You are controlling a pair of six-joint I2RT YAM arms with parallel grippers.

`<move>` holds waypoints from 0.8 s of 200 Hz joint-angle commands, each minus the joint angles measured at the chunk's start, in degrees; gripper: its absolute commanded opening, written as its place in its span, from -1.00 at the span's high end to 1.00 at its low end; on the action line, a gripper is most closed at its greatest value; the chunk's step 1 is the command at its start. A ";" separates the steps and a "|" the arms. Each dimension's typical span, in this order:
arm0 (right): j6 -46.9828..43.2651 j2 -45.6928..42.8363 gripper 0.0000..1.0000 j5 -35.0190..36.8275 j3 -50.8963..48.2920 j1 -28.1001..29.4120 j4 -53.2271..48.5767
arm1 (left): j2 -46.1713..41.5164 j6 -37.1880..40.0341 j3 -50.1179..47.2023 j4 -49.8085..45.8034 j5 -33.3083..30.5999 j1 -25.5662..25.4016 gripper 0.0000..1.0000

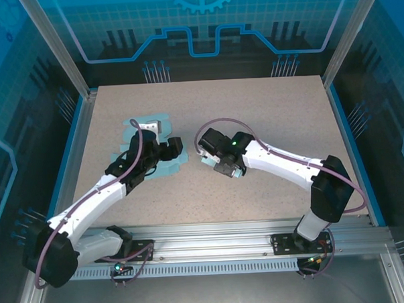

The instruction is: Fold the paper box

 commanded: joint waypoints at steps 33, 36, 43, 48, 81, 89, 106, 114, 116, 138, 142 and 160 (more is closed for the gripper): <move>-5.90 2.46 1.00 -19.75 2.04 -5.76 -7.57 | -1.25 3.10 -1.50 4.12 10.25 0.62 -0.66; -5.98 2.90 1.00 -19.79 2.21 -6.04 -7.56 | -1.20 3.33 -1.72 4.40 10.75 0.66 -0.65; -6.41 3.83 1.00 -19.92 2.79 -6.73 -7.55 | -1.07 3.91 -2.08 5.19 12.02 0.67 -0.64; -6.70 4.44 1.00 -19.75 3.11 -7.20 -7.48 | -0.91 4.26 -2.21 5.75 12.98 0.75 -0.64; -9.92 6.61 1.00 -24.93 6.78 -10.86 -7.91 | 1.28 6.25 -1.18 6.61 16.25 0.93 -0.62; -11.04 6.66 1.00 -27.22 7.92 -11.91 -8.21 | 1.87 6.98 -0.59 6.36 16.76 0.93 -0.62; -13.59 7.39 1.00 -31.64 10.83 -14.13 -9.89 | 3.24 9.51 1.54 4.99 18.64 1.15 -0.64; -14.52 8.10 1.00 -33.08 12.09 -15.02 -10.45 | 4.19 10.93 2.82 3.90 19.51 1.20 -0.64; -14.81 8.36 1.00 -33.51 12.49 -15.26 -10.64 | 4.43 11.31 3.04 3.61 19.77 1.22 -0.64; -18.09 12.04 1.00 -39.23 16.53 -18.24 -13.38 | 7.34 16.90 5.80 2.04 24.98 2.09 -0.65; -18.53 12.93 1.00 -40.25 17.39 -18.76 -14.01 | 7.89 17.93 6.34 1.81 26.19 2.38 -0.65; -20.40 17.82 1.00 -43.45 21.89 -20.58 -16.97 | 11.08 21.37 8.24 1.89 32.63 4.72 -0.66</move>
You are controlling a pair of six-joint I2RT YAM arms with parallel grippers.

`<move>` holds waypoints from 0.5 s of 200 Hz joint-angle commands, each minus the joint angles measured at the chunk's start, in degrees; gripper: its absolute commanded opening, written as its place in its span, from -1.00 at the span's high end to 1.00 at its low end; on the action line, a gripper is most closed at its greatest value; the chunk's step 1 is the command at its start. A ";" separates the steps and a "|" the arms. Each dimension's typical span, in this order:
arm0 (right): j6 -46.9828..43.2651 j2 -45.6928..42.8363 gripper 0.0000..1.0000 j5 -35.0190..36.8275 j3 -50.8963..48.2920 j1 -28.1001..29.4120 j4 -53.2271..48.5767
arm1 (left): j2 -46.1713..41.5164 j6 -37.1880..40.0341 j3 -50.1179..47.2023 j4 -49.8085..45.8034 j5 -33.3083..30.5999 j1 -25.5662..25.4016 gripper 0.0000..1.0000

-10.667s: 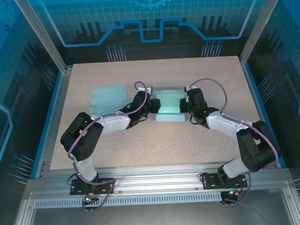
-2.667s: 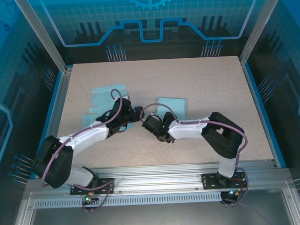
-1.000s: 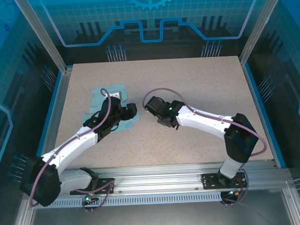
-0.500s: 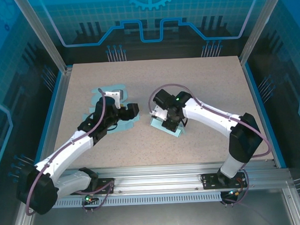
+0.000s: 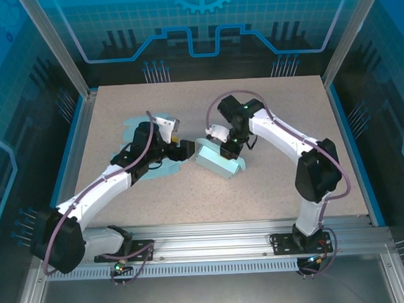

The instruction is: Fold the paper box

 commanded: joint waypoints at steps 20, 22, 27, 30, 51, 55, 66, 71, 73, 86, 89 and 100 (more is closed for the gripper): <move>-5.75 11.75 1.00 -9.87 10.53 -3.28 -9.49 | 7.83 10.97 6.37 -1.48 17.54 5.43 -0.64; -5.88 12.29 1.00 -10.00 11.13 -3.36 -9.88 | 8.34 11.43 6.68 -1.51 18.19 5.55 -0.63; -6.14 13.56 1.00 -10.25 12.45 -3.53 -10.55 | 9.33 12.84 7.23 -1.63 19.53 5.99 -0.63; -6.33 14.26 1.00 -10.41 13.20 -3.62 -10.98 | 9.95 13.87 7.53 -1.76 19.95 6.04 -0.62; -7.06 17.65 1.00 -11.45 17.57 -4.34 -13.03 | 13.53 20.05 9.57 -1.79 22.94 6.92 -0.62; -7.13 18.06 1.00 -11.62 18.20 -4.43 -13.37 | 14.23 20.62 10.13 -1.98 22.68 7.09 -0.62; -7.14 18.71 0.97 -11.60 19.65 -4.69 -14.02 | 16.37 22.23 12.76 -4.18 21.09 7.52 -0.61; -7.17 18.83 0.94 -11.60 20.08 -4.70 -14.32 | 17.50 23.01 14.07 -5.27 20.57 7.70 -0.53; -7.20 18.85 0.94 -11.56 20.26 -4.66 -14.38 | 17.79 23.36 14.67 -5.77 20.51 7.77 -0.52; -7.00 18.60 0.90 -11.29 20.95 -4.55 -14.60 | 20.00 25.11 17.17 -7.07 20.85 8.38 -0.52; -6.84 18.51 0.90 -11.08 21.04 -4.53 -14.53 | 20.40 25.53 17.52 -7.00 21.04 8.47 -0.52; -6.41 18.11 0.91 -10.13 21.31 -4.36 -14.35 | 21.73 27.01 18.66 -7.00 21.52 8.61 -0.51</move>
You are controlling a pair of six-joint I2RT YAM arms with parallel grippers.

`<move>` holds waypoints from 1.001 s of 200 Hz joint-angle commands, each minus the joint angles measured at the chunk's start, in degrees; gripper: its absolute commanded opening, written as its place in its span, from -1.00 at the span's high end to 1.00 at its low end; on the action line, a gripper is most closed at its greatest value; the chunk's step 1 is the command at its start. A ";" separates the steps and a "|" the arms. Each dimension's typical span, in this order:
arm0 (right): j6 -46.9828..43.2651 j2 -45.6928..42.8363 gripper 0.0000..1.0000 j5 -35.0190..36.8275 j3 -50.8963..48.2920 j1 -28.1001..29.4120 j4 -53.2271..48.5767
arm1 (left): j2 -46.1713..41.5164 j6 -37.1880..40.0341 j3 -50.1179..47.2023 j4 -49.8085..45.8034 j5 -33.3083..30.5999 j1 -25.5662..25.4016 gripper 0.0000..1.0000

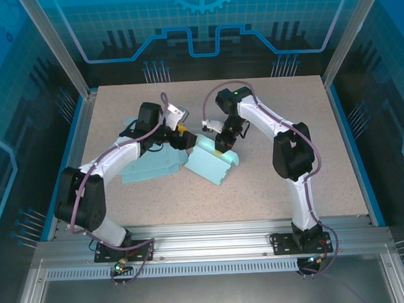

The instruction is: Fold the paper box

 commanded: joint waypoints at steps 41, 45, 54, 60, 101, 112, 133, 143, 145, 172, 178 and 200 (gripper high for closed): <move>0.66 -1.82 1.00 5.44 4.24 1.22 -4.85 | 3.09 11.03 4.65 -2.48 5.24 1.96 -0.48; 0.66 -1.99 1.00 6.00 4.36 1.46 -5.07 | 2.92 11.69 4.39 -2.38 5.59 1.97 -0.48; 0.60 -2.40 1.00 6.96 4.85 1.86 -5.75 | 2.54 13.43 3.83 -2.36 6.36 2.01 -0.45; 0.45 -2.53 1.00 7.45 5.21 2.13 -6.30 | 2.39 14.61 3.43 -2.42 7.11 1.97 -0.44; 0.53 -2.04 0.97 10.69 6.93 3.28 -8.26 | 1.86 21.03 2.13 -4.12 13.37 2.06 -0.33; 0.79 -1.77 0.97 11.38 7.02 3.47 -8.28 | 1.91 22.99 2.04 -5.42 15.30 2.06 -0.29; 1.18 -1.48 0.97 12.09 7.15 3.71 -8.29 | 2.33 24.59 2.11 -7.27 15.52 2.06 -0.09; 1.24 -1.48 0.97 12.19 7.09 3.89 -8.14 | 2.65 24.63 2.21 -7.52 14.63 2.06 -0.06; 1.27 -1.48 0.96 12.25 7.10 3.91 -8.10 | 2.75 24.73 2.21 -7.60 14.52 2.06 -0.06; 1.28 -1.20 0.95 12.63 7.59 4.26 -8.04 | 3.99 25.46 3.08 -8.71 14.44 2.06 -0.05; 1.36 -1.22 0.94 12.70 7.63 4.26 -8.11 | 4.25 25.48 3.22 -8.56 14.56 2.06 -0.05; 1.45 -0.87 0.93 13.15 7.98 4.44 -8.11 | 5.37 25.95 4.02 -8.92 15.00 1.88 0.03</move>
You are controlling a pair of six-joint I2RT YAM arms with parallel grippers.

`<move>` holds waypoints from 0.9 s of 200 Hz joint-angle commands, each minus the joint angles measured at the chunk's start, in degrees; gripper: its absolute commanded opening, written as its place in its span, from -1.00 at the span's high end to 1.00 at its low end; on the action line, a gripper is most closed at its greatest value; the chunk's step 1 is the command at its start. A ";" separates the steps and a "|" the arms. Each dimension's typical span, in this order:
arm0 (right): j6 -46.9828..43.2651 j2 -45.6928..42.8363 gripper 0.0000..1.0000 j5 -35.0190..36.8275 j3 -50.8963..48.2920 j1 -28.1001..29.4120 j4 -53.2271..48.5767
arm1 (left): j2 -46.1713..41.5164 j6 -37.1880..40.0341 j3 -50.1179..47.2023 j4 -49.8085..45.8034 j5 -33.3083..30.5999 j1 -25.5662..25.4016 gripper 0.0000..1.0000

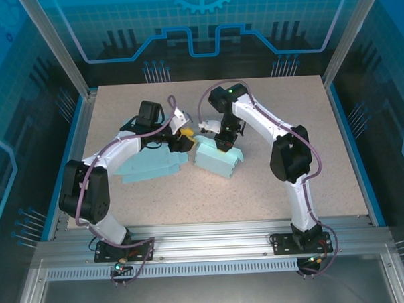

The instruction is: Fold the paper box

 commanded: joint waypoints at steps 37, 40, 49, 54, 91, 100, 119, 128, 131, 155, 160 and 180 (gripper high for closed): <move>0.91 -0.56 0.91 1.13 2.83 1.18 -1.87 | 3.66 2.26 1.70 -0.79 2.54 -0.17 0.17; 0.91 -0.56 0.91 1.20 2.90 1.18 -1.88 | 3.82 2.26 1.80 -0.79 2.41 -0.28 0.18; 0.91 -0.56 0.90 1.31 3.02 1.27 -1.92 | 4.24 2.28 2.06 -0.88 2.26 -0.60 0.21; 0.99 -0.56 0.90 1.44 3.03 1.27 -1.84 | 4.42 2.28 2.23 -0.74 2.28 -0.81 0.23; 1.13 -0.30 0.88 1.71 3.30 1.50 -2.09 | 6.20 2.28 3.37 -0.48 1.90 -2.06 0.22; 1.09 -0.30 0.88 1.85 3.29 1.56 -2.16 | 6.46 1.99 3.48 -0.08 1.36 -2.15 0.09; 1.00 -0.38 0.88 1.84 3.34 1.53 -2.28 | 6.49 1.39 3.28 1.08 0.13 -2.02 -0.07; 1.02 -0.39 0.88 1.80 3.29 1.62 -2.25 | 6.40 1.24 3.22 1.46 -0.14 -1.90 -0.12; 1.00 -0.39 0.89 1.83 3.29 1.63 -2.30 | 6.36 1.22 3.28 1.60 -0.24 -1.83 -0.13; 1.00 -0.40 0.88 1.93 3.23 1.67 -2.19 | 6.68 0.65 3.66 2.31 -0.39 -1.02 -0.14; 1.06 -0.39 0.88 2.02 3.21 1.69 -2.10 | 6.90 0.76 3.94 1.91 -0.21 -1.01 -0.13; 1.13 -0.14 0.88 2.43 3.21 1.67 -1.72 | 7.77 1.82 5.47 -0.85 2.18 -1.05 0.02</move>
